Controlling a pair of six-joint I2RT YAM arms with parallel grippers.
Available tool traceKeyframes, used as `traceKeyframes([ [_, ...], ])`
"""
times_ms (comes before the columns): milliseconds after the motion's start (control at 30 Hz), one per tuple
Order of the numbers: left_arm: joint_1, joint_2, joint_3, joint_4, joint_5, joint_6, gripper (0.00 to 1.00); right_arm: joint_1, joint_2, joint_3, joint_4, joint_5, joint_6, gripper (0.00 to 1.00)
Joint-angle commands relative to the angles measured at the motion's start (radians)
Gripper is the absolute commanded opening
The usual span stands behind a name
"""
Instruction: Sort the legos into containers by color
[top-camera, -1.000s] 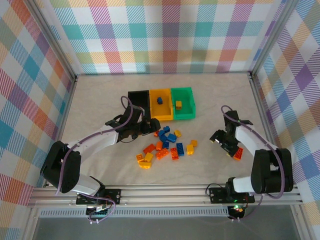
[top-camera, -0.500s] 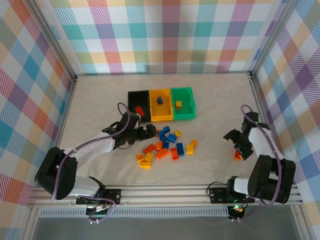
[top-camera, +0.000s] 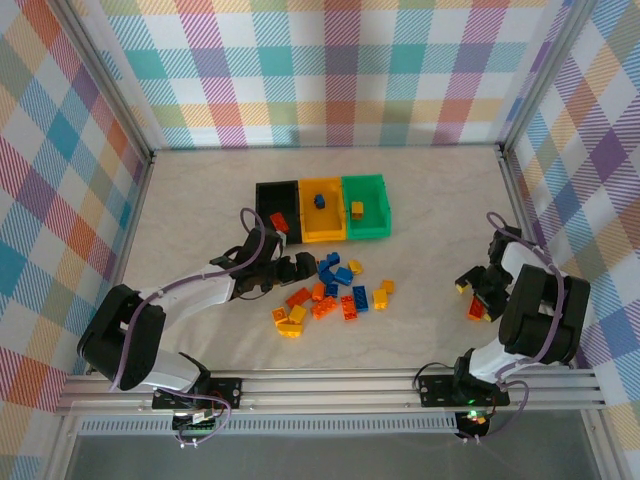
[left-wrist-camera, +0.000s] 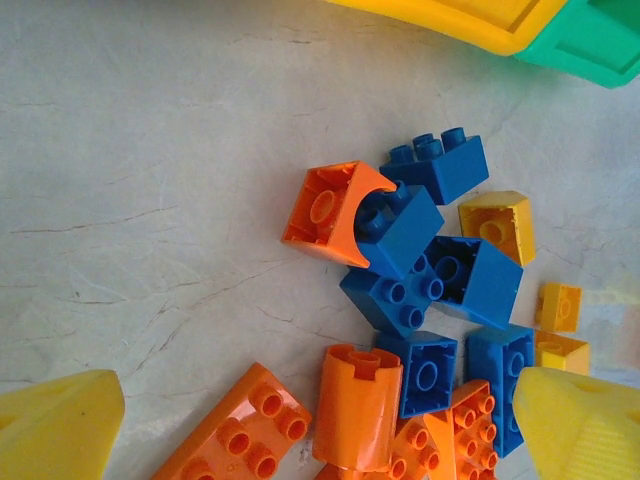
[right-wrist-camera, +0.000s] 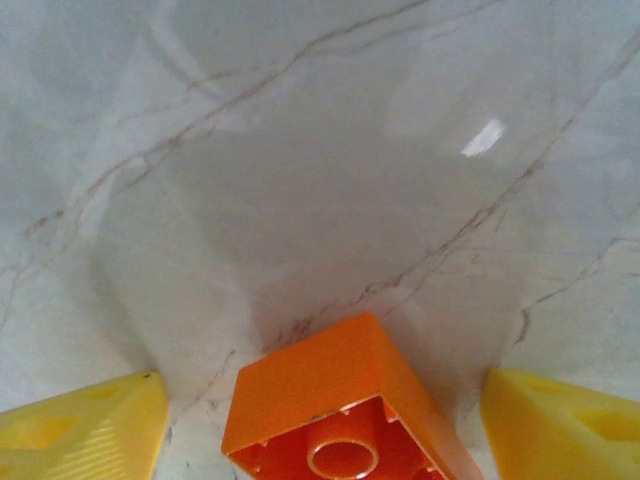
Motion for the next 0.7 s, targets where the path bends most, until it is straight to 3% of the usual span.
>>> traceKeyframes([
  [0,0.015,-0.001,-0.008,0.020,0.007,0.007,1.00,-0.008,0.030,-0.005,0.066,-0.004,-0.034,0.70],
  [167,0.015,0.007,-0.009,0.027,0.009,-0.010,1.00,-0.008,0.030,-0.008,0.084,-0.034,-0.053,0.47],
  [400,0.015,0.002,0.002,-0.005,-0.010,-0.010,1.00,0.005,-0.008,-0.009,0.090,-0.083,-0.085,0.29],
  [600,0.034,-0.031,0.016,-0.063,-0.032,-0.024,1.00,0.174,-0.108,0.067,0.067,-0.138,-0.059,0.24],
  [667,0.053,-0.063,0.004,-0.084,-0.044,-0.034,1.00,0.312,-0.118,0.146,0.047,-0.120,-0.049,0.23],
])
